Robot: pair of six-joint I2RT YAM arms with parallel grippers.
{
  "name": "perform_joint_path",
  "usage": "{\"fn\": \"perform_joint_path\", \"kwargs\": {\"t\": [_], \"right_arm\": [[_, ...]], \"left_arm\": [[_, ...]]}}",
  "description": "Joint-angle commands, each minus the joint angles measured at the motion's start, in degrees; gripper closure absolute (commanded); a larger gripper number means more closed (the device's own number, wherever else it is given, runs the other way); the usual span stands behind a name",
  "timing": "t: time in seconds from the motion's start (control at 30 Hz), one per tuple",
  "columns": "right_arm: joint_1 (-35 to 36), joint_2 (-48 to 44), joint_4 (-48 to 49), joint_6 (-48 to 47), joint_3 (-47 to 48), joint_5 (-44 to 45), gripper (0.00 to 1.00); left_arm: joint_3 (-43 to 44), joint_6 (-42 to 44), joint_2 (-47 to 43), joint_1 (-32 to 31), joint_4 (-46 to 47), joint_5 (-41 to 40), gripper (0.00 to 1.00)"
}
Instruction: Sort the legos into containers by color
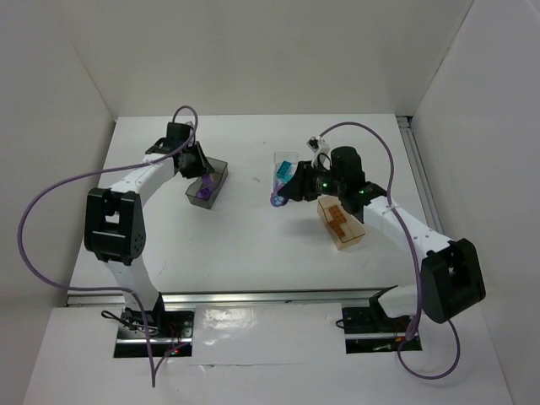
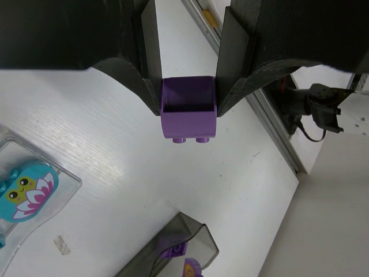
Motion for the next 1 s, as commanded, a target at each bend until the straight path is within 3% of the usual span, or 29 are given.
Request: {"fn": "perform_joint_path", "kwargs": {"t": [0.0, 0.03, 0.1, 0.17, 0.3, 0.53, 0.7, 0.87, 0.97], "right_arm": [[0.4, -3.4, -1.9, -1.0, 0.0, 1.9, 0.89], [0.4, -3.4, -2.0, -1.0, 0.0, 1.9, 0.87], [0.4, -3.4, -2.0, -1.0, 0.0, 2.4, 0.87], [0.9, -2.3, -2.0, -1.0, 0.0, 2.4, 0.86], [3.8, 2.0, -0.8, -1.0, 3.3, 3.7, 0.86], [10.9, 17.7, 2.5, -1.5, 17.6, 10.8, 0.83], [12.7, 33.6, 3.2, -2.1, 33.4, 12.1, 0.81], [14.3, 46.1, -2.2, -4.2, 49.4, 15.5, 0.81], [14.9, 52.7, -4.8, -4.2, 57.8, 18.1, 0.75]], "left_arm": [[4.6, -1.2, 3.6, 0.1, -2.8, -6.2, 0.70], [5.2, -1.2, 4.2, 0.1, -3.4, -6.2, 0.42], [5.9, -1.2, 4.8, 0.1, -4.2, -6.2, 0.23], [5.9, -0.7, 4.1, 0.1, -4.2, -5.2, 0.13], [6.5, -1.3, -1.1, -0.4, -5.9, -3.3, 0.13], [-1.0, -5.0, -21.0, -1.6, -8.8, -8.8, 0.11], [-5.7, -8.4, -29.5, -1.0, -13.2, -7.8, 0.11], [-11.9, -10.2, -37.6, -0.5, -14.2, -8.4, 0.11], [-13.1, -10.2, -40.5, 0.1, -15.6, -9.0, 0.11]]}}
